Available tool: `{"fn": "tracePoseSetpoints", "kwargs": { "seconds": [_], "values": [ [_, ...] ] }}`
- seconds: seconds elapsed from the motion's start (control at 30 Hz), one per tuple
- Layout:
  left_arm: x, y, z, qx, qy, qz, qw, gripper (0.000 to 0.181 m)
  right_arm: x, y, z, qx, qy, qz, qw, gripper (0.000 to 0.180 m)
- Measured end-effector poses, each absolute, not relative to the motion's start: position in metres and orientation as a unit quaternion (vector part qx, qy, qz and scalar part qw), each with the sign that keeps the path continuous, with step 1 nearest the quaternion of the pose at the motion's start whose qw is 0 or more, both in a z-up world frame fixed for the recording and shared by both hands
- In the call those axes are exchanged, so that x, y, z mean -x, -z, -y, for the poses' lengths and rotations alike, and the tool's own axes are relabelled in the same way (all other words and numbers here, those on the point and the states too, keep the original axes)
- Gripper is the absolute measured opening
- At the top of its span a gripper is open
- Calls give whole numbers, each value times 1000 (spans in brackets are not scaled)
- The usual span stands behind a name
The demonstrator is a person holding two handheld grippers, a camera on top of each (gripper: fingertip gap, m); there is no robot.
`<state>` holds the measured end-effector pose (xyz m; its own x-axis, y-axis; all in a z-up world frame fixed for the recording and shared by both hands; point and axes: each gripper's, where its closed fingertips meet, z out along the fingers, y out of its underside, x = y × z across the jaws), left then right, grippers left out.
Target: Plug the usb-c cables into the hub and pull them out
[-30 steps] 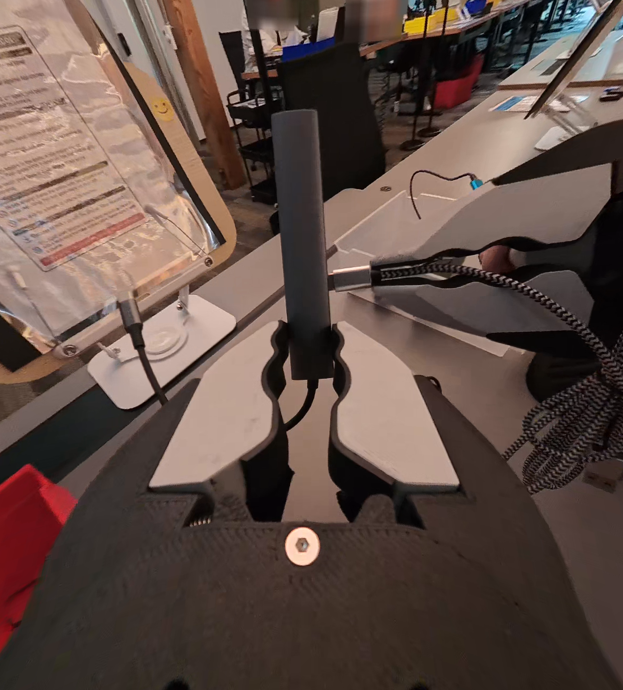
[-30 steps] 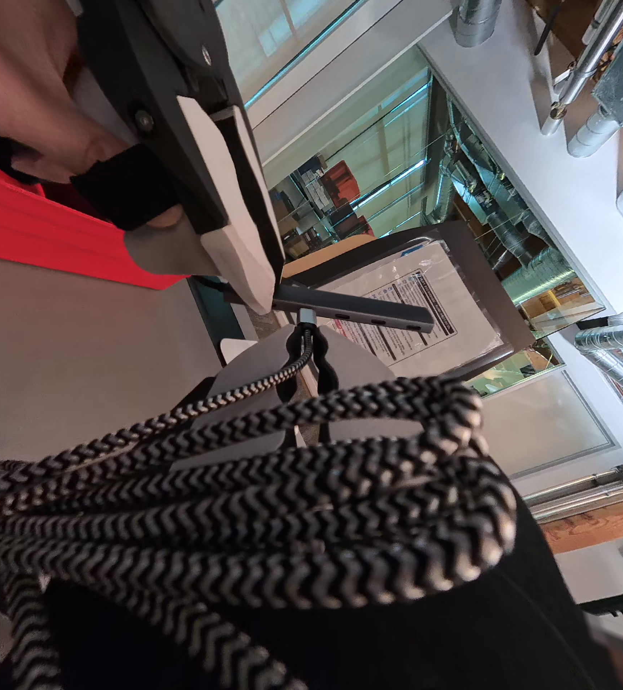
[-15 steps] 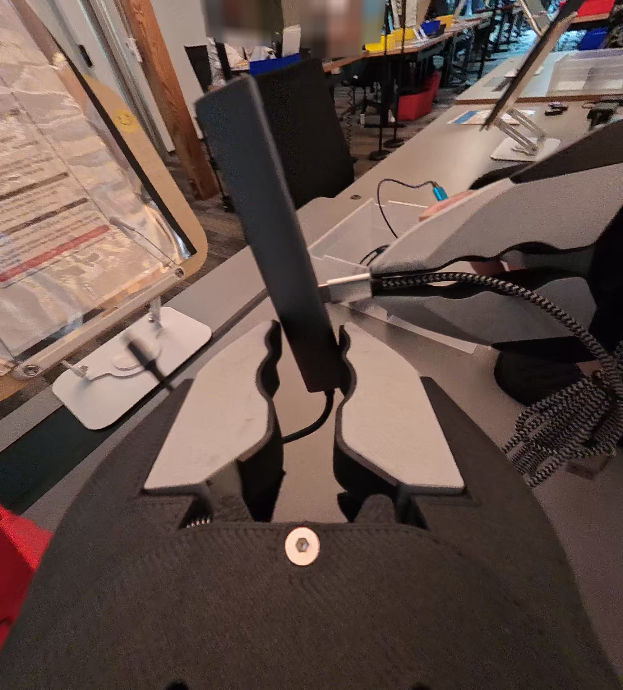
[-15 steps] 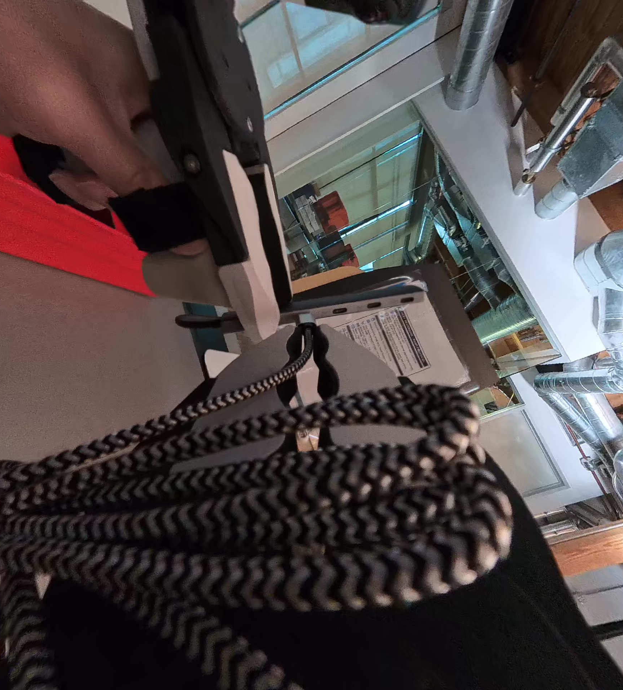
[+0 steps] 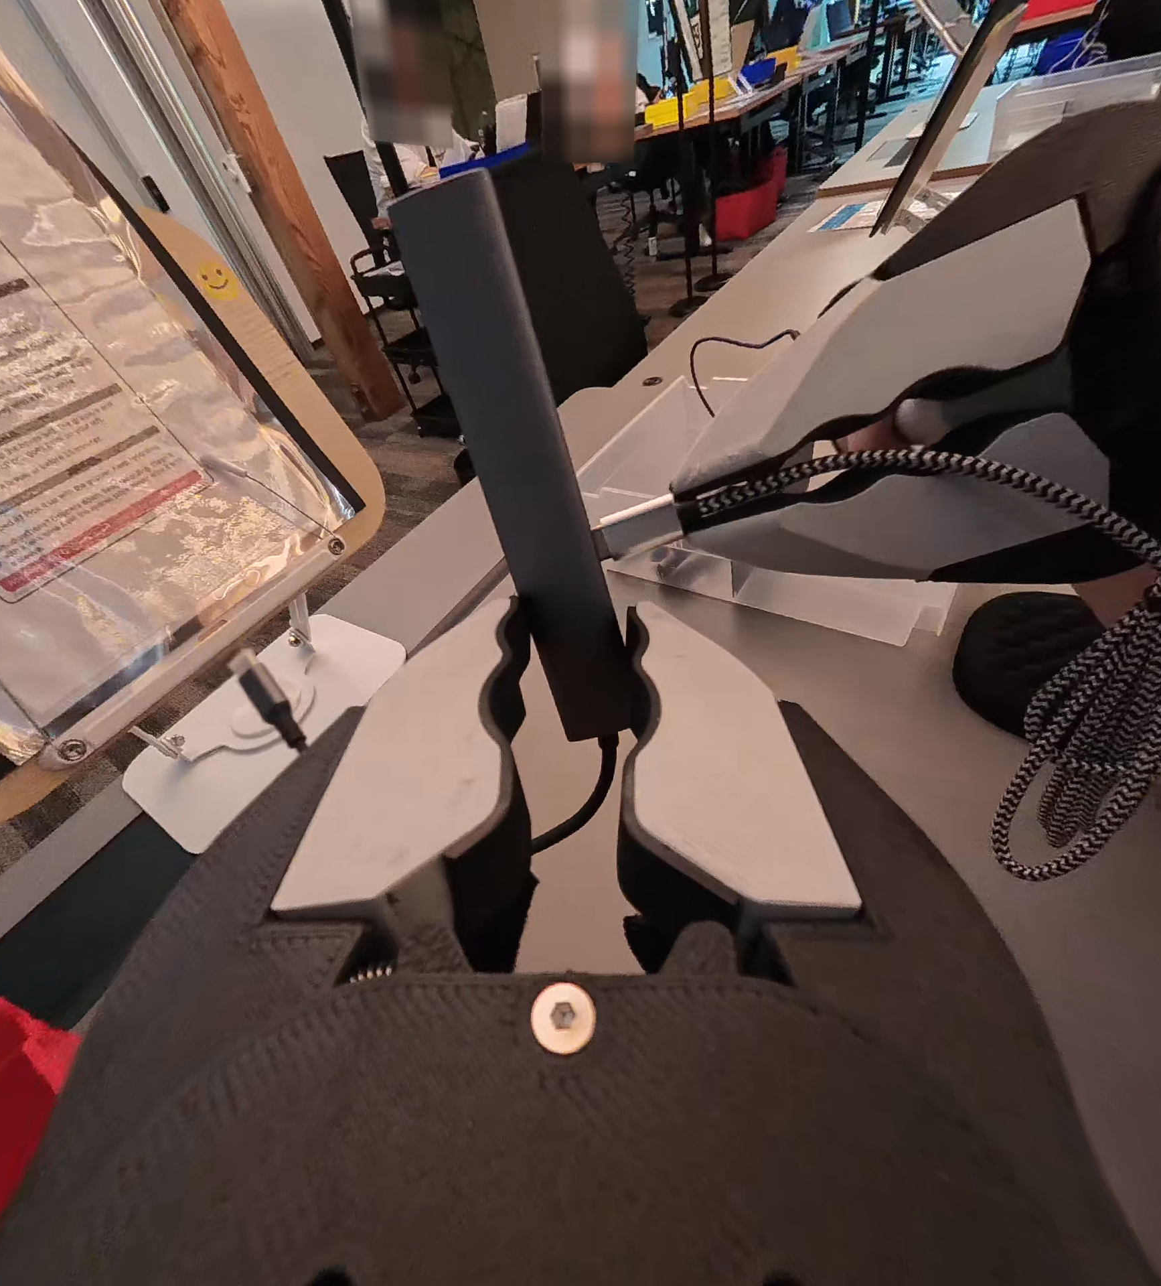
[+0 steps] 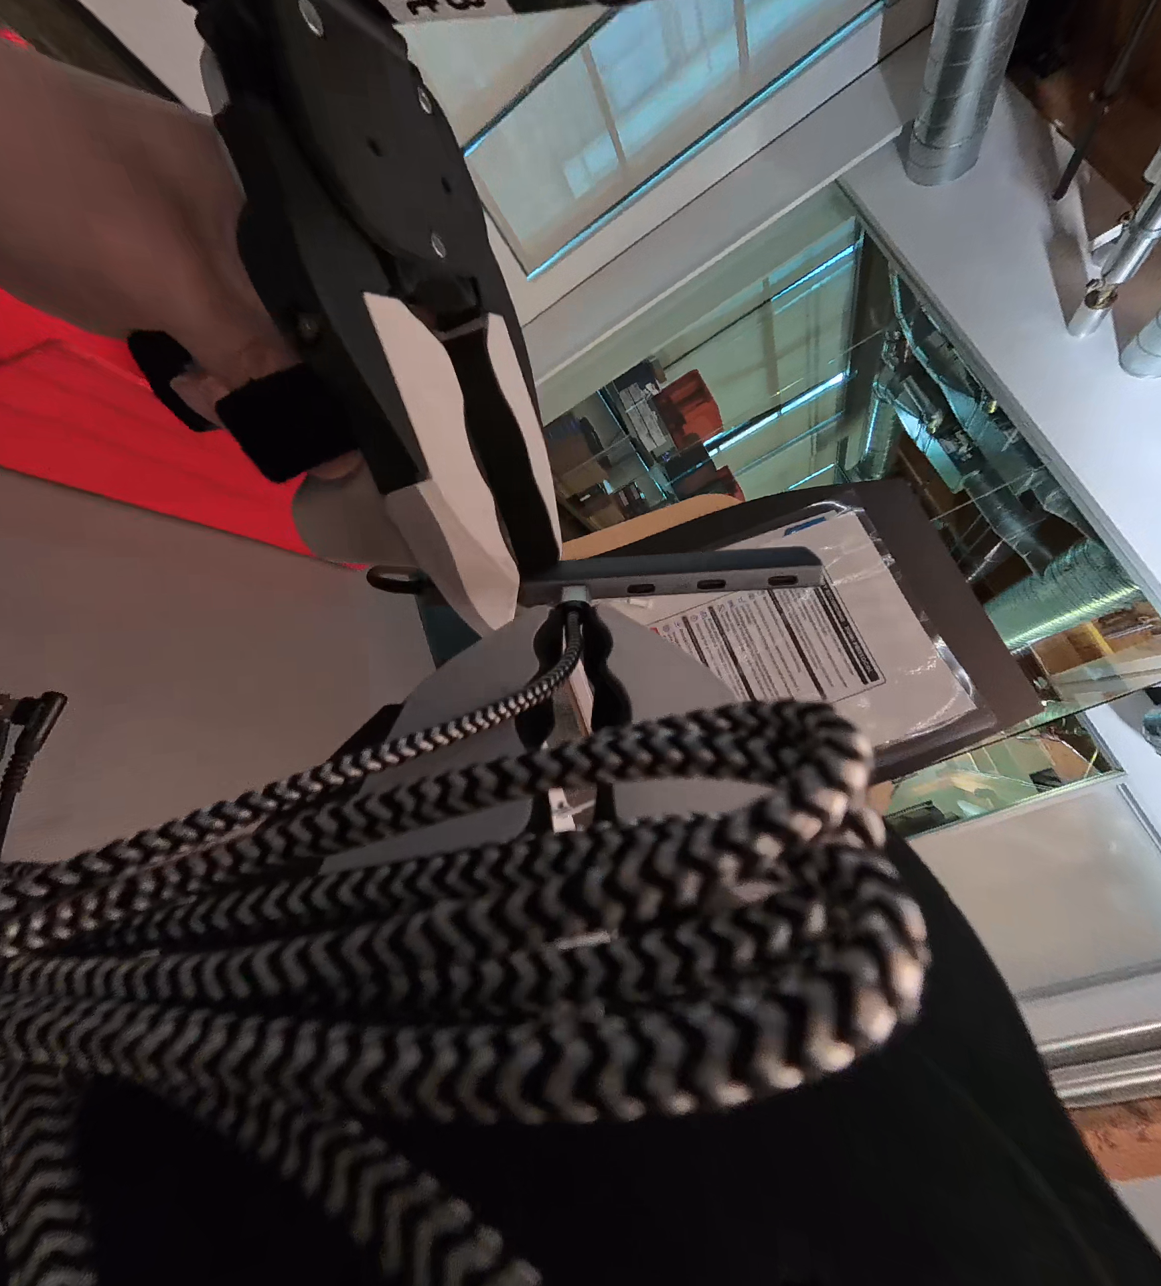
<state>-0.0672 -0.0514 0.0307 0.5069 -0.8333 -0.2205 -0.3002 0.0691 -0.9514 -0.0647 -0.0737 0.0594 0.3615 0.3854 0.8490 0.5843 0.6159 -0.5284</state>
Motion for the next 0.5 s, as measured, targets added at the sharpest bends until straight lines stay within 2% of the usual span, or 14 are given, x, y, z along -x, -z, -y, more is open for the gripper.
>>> {"fn": "tracePoseSetpoints", "kwargs": {
  "seconds": [0.5],
  "values": [
    [64, -36, 60, 630, 225, -450, 591, 26, 63, -64, 81, 421, 43, 566, 708, 6]
  ]
}}
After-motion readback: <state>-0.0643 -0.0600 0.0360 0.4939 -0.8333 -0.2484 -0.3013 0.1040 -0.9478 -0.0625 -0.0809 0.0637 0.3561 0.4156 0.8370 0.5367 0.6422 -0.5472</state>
